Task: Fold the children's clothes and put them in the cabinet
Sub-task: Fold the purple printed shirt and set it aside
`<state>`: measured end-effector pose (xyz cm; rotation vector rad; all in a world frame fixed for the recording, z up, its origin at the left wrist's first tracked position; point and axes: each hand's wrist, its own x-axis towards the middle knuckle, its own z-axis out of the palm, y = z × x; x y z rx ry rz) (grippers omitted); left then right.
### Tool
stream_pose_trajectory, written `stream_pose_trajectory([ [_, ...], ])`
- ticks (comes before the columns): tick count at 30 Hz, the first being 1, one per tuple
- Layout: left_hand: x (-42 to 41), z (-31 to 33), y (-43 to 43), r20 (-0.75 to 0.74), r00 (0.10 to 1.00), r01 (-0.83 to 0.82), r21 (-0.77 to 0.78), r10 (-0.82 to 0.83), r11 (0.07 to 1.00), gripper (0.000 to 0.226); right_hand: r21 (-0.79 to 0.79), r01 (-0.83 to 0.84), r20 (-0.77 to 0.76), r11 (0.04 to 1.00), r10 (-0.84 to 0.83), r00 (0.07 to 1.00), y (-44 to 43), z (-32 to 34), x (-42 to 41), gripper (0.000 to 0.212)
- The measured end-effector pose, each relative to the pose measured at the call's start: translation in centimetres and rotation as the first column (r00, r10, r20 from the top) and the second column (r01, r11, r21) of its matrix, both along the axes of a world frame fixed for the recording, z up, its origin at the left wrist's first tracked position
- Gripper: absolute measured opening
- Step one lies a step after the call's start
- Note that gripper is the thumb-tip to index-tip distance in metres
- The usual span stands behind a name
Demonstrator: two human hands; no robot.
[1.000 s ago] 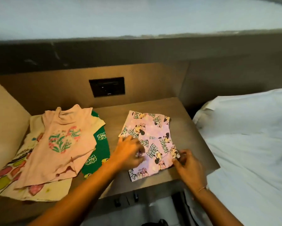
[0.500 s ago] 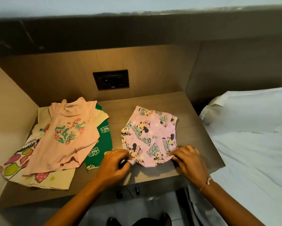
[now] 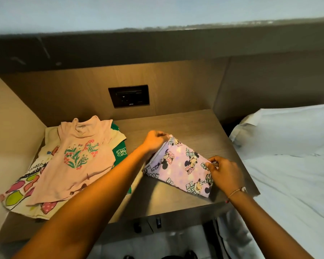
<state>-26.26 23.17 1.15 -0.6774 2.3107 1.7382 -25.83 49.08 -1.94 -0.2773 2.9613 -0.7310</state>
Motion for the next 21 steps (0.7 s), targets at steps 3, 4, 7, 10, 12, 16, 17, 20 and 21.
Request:
stream_pose_trajectory([
  [3,0.0,0.1,1.5,-0.114,0.993,-0.032,-0.382,-0.012,0.924,0.039,0.020,0.043,-0.118,0.999,-0.040,0.992,-0.2,-0.9,0.3,0.038],
  [4,0.9,-0.5,1.8,-0.165,0.984,-0.037,-0.545,-0.064,0.837,0.042,0.006,0.020,-0.178,1.000,-0.019,0.984,-0.2,-1.0,0.4,0.041],
  [7,6.7,-3.8,4.4,-0.184,0.955,0.035,-0.711,-0.234,0.702,0.056,0.067,-0.192,-0.240,0.979,0.203,0.949,0.1,-1.9,0.8,0.045],
  [10,10.8,-7.7,6.6,0.070,0.930,0.283,-0.762,-0.361,0.582,0.072,0.263,-0.351,-0.041,0.899,0.373,0.927,0.8,-2.9,1.0,0.050],
  [12,10.5,-9.0,5.1,0.153,0.883,0.365,-0.818,-0.444,0.444,0.069,0.281,-0.382,-0.007,0.880,0.400,0.916,1.4,-3.1,1.3,0.052],
  [16,7.4,-7.6,-0.5,0.163,0.751,0.433,-0.853,-0.640,0.291,0.058,0.223,-0.522,-0.001,0.823,0.536,0.844,2.0,-3.3,3.8,0.058],
  [17,7.0,-7.0,-1.4,0.179,0.712,0.454,-0.855,-0.679,0.250,0.057,0.223,-0.558,-0.001,0.800,0.572,0.820,2.0,-3.4,4.5,0.060],
  [20,8.5,-5.8,-2.4,0.092,0.638,0.408,-0.883,-0.764,0.234,0.057,0.168,-0.580,-0.075,0.797,0.597,0.799,2.1,-3.3,5.5,0.061],
  [21,9.9,-5.8,-2.6,0.039,0.618,0.390,-0.882,-0.785,0.263,0.059,0.175,-0.594,-0.081,0.785,0.613,0.786,2.3,-3.3,5.5,0.064],
])
